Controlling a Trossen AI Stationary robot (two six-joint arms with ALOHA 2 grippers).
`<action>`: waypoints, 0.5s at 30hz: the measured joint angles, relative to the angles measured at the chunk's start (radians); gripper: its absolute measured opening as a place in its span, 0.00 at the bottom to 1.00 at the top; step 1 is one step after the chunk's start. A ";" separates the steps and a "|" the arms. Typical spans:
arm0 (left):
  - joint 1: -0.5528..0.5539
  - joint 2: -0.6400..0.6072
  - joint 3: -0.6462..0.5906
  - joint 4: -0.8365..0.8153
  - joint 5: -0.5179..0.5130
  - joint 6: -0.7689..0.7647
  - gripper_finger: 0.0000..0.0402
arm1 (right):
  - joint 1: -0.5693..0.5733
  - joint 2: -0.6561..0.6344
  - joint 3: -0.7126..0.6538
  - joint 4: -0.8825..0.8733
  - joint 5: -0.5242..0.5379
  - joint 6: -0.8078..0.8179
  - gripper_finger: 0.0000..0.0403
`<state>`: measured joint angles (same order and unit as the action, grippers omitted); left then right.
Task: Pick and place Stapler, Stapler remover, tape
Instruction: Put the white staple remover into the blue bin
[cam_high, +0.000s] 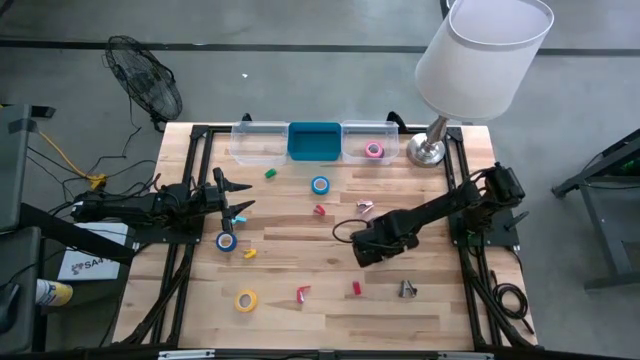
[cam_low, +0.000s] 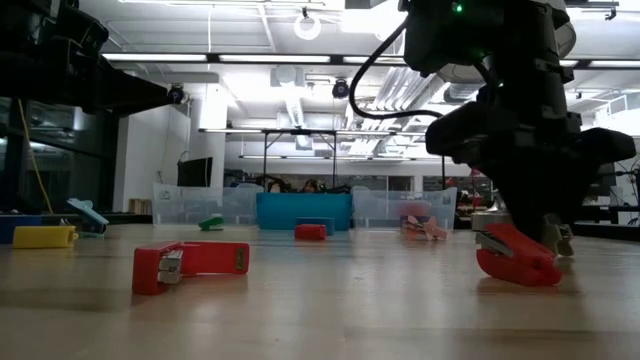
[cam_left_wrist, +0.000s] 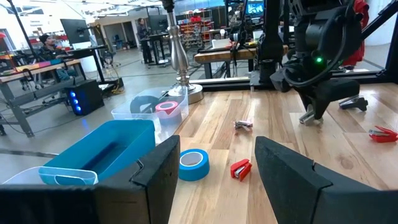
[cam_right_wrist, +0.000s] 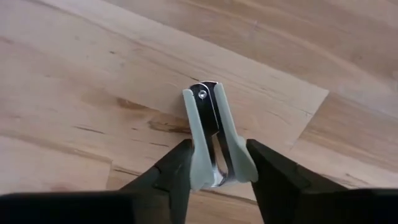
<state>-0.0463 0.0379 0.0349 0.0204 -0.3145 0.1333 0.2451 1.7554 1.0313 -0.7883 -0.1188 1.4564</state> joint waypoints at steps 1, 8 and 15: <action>0.000 0.000 0.000 0.000 0.000 0.000 0.51 | 0.000 0.000 0.000 0.000 0.000 -0.009 0.31; 0.000 0.000 0.000 0.000 0.000 0.000 0.51 | -0.003 -0.001 0.000 0.001 0.005 -0.087 0.26; 0.000 0.000 0.000 0.000 0.000 0.000 0.51 | -0.033 -0.008 0.033 0.025 -0.004 -0.194 0.27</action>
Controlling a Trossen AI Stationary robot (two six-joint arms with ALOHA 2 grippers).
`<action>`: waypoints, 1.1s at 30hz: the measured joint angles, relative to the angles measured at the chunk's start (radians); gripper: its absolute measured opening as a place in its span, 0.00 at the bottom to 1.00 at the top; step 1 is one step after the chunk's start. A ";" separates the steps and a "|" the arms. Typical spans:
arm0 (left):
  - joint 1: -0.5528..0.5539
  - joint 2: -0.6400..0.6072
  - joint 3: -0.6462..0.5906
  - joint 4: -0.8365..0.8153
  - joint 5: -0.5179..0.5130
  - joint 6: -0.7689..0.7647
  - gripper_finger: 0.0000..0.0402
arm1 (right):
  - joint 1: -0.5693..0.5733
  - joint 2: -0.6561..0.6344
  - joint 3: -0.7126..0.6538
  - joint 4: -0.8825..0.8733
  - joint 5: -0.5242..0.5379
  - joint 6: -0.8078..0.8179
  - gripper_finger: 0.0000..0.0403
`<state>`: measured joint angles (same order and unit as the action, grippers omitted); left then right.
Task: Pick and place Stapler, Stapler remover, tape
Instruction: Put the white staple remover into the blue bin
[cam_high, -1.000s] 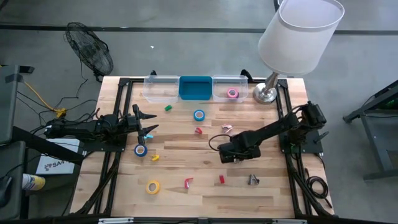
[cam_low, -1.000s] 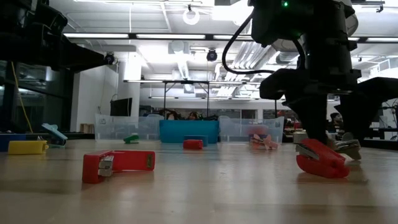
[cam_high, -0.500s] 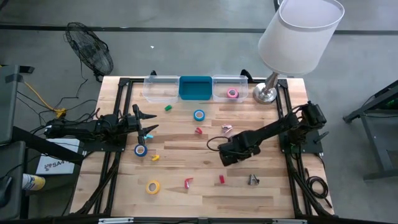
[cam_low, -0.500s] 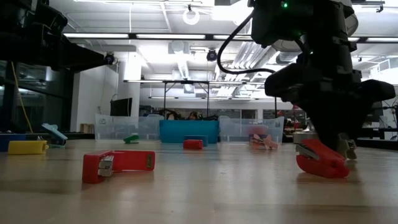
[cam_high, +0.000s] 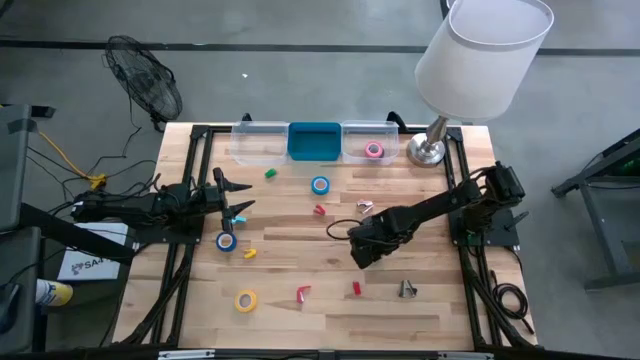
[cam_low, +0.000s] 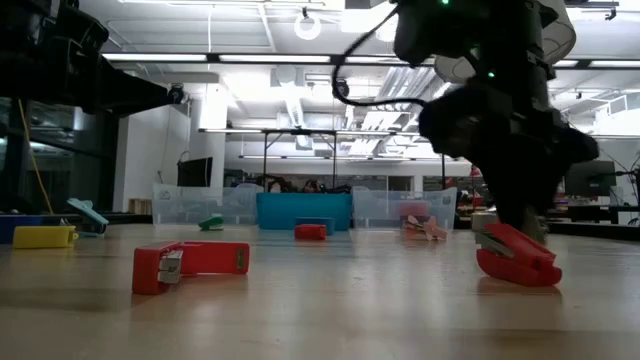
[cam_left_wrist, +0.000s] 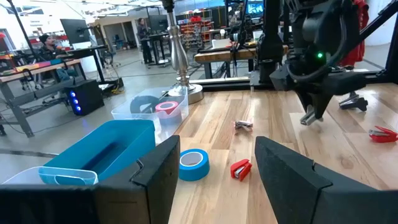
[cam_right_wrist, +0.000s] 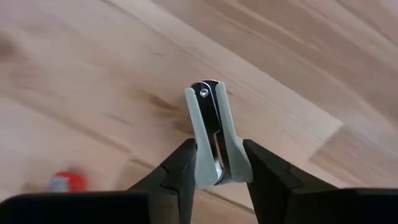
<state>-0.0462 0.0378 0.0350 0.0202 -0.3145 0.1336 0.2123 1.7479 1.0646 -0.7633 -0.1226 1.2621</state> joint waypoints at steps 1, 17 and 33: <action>0.000 0.000 0.000 0.000 0.000 0.000 0.51 | -0.009 -0.004 0.009 0.004 0.000 -0.022 0.27; 0.000 0.000 0.000 0.000 0.000 0.000 0.51 | -0.310 -0.016 0.245 0.065 -0.050 -0.752 0.27; 0.000 0.000 0.000 0.000 0.000 0.000 0.51 | -0.663 0.026 0.278 0.438 -0.042 -0.961 0.27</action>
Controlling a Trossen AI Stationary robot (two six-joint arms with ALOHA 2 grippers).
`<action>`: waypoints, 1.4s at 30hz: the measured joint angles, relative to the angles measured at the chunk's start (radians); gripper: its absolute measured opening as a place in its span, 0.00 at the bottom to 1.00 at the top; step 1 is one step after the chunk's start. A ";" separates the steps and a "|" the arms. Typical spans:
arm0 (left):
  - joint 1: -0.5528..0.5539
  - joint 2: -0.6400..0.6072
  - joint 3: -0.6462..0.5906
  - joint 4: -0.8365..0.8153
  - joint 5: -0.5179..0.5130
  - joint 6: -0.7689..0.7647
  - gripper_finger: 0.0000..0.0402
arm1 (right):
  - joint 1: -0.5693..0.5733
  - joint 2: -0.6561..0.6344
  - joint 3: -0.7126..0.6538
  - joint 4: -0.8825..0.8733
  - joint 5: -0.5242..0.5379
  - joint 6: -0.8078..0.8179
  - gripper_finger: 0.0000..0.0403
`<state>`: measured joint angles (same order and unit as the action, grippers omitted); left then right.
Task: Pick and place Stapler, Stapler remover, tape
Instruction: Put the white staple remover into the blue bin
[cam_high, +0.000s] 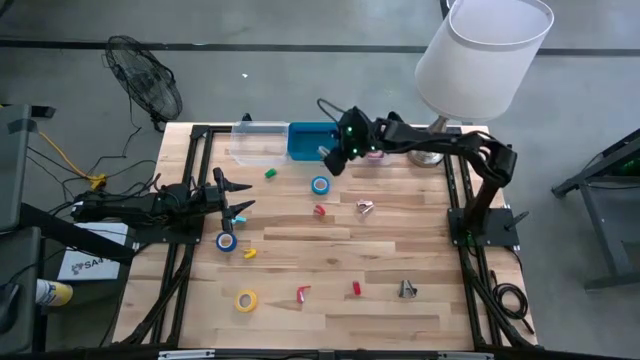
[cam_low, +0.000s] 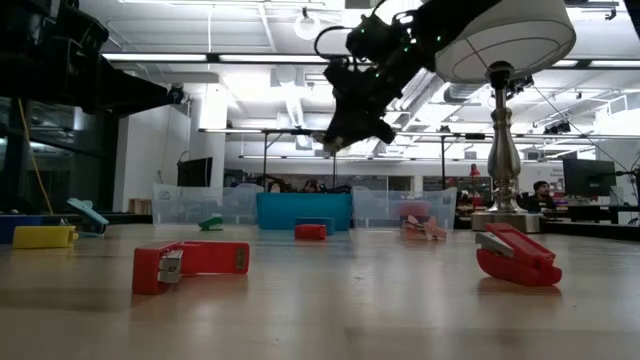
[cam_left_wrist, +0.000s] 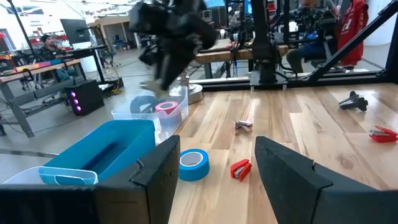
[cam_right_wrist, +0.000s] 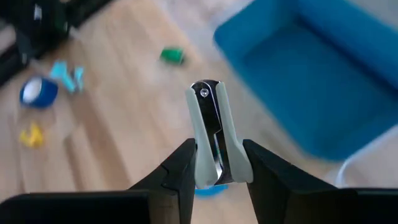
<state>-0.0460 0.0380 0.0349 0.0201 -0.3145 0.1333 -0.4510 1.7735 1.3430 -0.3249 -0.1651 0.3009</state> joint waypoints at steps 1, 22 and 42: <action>0.000 0.000 0.000 0.000 0.000 0.000 0.51 | -0.013 0.011 0.000 0.031 -0.004 -0.013 0.27; 0.000 0.000 0.000 0.000 0.000 0.000 0.51 | -0.099 0.173 -0.001 0.175 0.130 -0.039 0.27; 0.000 0.000 0.000 0.000 0.000 0.000 0.51 | -0.102 0.178 -0.001 0.173 0.140 0.015 0.51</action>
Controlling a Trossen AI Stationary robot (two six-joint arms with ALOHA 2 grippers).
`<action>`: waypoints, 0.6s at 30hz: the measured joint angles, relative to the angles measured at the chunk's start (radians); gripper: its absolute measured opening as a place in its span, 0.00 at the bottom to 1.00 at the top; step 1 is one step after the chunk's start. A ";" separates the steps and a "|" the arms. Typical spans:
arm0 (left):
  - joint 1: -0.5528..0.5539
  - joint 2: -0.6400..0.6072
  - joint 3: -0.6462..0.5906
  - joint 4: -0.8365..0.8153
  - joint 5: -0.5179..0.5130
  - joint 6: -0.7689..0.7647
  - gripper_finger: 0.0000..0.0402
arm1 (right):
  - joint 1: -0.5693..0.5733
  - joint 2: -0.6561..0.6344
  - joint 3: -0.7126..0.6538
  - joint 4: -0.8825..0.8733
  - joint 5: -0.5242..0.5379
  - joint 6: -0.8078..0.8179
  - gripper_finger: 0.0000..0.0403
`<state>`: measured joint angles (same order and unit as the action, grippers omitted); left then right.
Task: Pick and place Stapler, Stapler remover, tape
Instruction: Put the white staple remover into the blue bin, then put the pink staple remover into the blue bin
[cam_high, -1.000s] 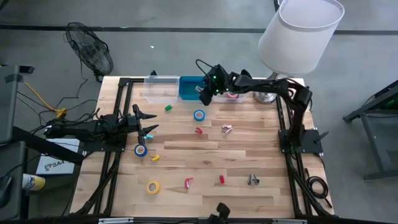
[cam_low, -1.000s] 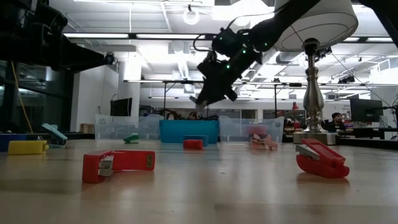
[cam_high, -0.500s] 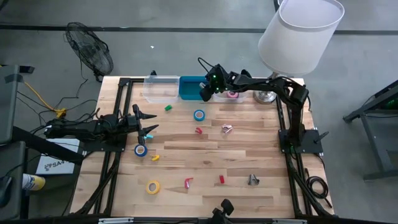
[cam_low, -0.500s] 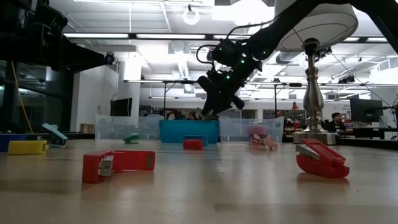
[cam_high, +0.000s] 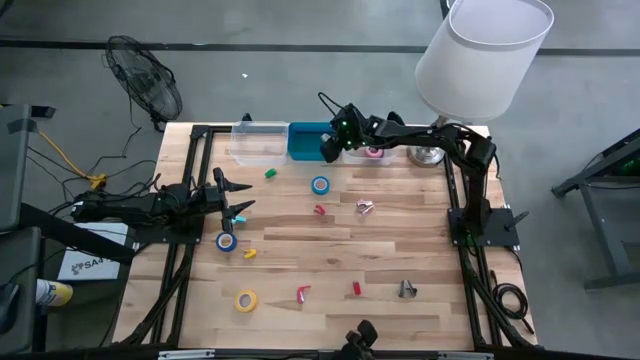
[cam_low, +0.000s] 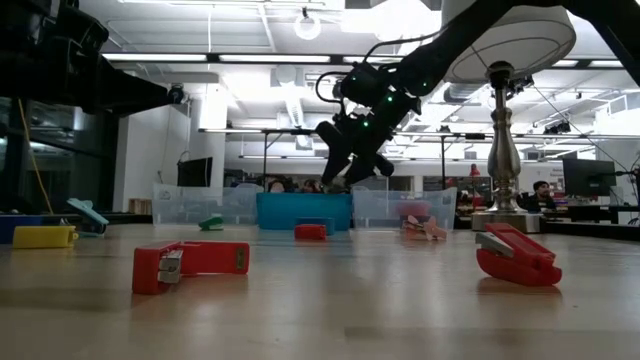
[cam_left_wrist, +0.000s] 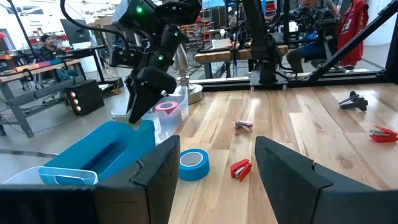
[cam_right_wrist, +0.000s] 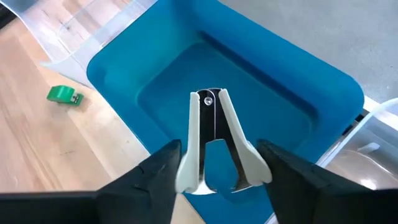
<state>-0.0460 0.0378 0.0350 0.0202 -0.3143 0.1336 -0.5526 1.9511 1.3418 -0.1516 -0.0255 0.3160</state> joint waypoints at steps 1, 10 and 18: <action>0.000 0.000 0.000 0.000 0.000 0.000 0.51 | 0.000 0.000 0.000 0.000 0.000 0.002 0.53; 0.000 0.000 0.000 0.000 0.000 0.000 0.51 | -0.013 0.000 0.000 0.019 -0.010 0.076 0.60; 0.000 0.000 0.000 0.000 0.000 0.000 0.51 | -0.017 -0.062 0.000 0.018 -0.096 0.163 0.59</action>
<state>-0.0462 0.0380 0.0350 0.0200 -0.3145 0.1336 -0.5694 1.8888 1.3418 -0.1339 -0.1218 0.4794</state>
